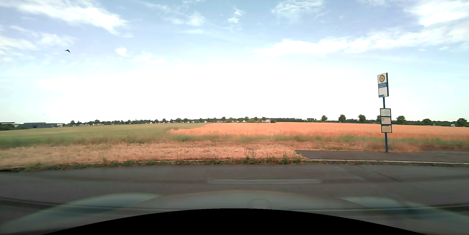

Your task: Follow the waypoints while adhering to traffic rules and regulations

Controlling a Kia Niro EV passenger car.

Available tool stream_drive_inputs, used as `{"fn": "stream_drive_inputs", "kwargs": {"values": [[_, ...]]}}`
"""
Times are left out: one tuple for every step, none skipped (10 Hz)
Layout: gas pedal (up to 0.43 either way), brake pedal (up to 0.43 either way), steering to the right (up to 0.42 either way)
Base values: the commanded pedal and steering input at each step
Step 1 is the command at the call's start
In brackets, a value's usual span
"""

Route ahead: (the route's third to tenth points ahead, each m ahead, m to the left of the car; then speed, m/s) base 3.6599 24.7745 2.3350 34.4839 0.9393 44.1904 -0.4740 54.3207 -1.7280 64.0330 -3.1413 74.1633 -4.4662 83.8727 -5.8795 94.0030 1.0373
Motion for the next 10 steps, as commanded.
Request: {"fn": "stream_drive_inputs", "kwargs": {"values": [[0.189,0.000,-0.611],[0.220,0.000,-0.615],[0.220,0.000,-0.622],[0.228,0.000,-0.625],[0.240,0.000,-0.626],[0.240,0.000,-0.627],[0.248,0.000,-0.639],[0.280,0.000,-0.656],[0.311,0.000,-0.679],[0.311,0.000,-0.699]]}}
